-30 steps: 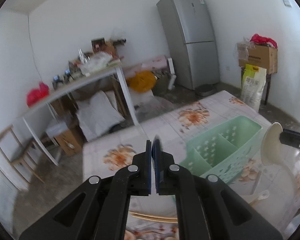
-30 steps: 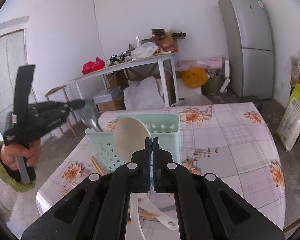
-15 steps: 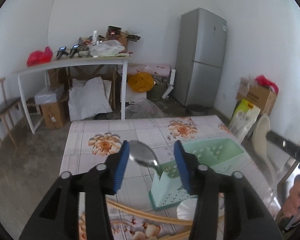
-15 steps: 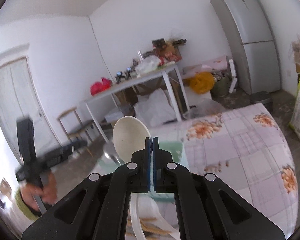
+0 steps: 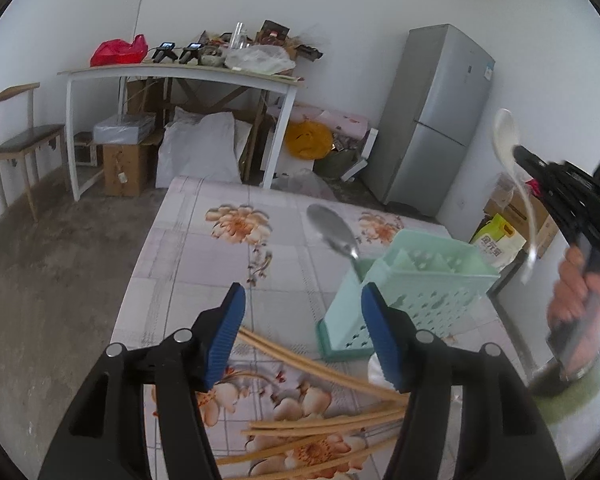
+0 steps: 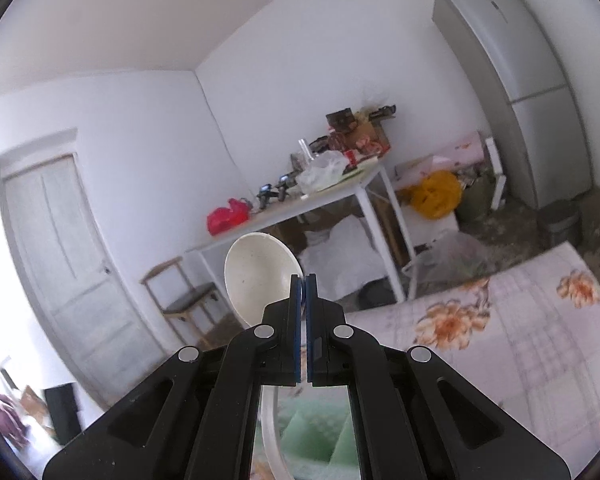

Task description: Organize utensils

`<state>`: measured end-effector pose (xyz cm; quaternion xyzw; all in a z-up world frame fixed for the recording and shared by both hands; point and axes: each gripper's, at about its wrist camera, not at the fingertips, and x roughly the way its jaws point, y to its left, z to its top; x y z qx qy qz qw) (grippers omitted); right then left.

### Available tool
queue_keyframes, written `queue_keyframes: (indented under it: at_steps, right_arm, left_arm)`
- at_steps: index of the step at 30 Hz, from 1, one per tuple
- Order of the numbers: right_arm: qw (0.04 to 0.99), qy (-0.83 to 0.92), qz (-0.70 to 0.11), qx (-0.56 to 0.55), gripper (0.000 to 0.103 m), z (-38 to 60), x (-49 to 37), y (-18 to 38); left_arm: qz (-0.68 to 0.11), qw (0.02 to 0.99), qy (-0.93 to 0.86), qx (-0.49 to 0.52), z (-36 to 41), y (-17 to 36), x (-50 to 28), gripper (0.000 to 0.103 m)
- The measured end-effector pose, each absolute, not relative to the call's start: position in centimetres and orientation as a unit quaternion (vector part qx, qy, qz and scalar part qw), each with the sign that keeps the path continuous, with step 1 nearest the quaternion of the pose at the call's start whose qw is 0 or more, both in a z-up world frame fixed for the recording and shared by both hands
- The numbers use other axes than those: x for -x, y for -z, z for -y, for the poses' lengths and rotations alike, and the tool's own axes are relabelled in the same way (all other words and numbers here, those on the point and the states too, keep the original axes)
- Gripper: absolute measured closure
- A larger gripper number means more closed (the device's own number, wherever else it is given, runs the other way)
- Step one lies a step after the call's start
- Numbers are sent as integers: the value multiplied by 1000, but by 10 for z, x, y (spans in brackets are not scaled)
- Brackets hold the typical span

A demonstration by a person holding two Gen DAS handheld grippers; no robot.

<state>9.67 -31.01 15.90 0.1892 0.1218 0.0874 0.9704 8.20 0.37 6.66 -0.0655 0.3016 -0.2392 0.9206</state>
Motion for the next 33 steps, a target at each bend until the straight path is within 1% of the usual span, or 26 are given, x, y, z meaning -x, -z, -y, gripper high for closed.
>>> queue_keyframes:
  at_steps: [4,14,25,33]
  right_arm:
    - [978,-63,-129,-148,103,304,-124,-143]
    - [980,-53,-148,-120,103,307,-147,-120]
    - [981,-56,-151,-110,103,306,-141,-114]
    - [983,-43,-136,-115,103,313,-113,-114]
  left_arm:
    - [-305,921,232,66,-11,-61,-82,45]
    - [-319,919,220,70,-18,-49,-92,45]
    - [-321,918,221,69,-15,-47,-92,45]
    - [-319,920,218,68,-14,-50,-93,45]
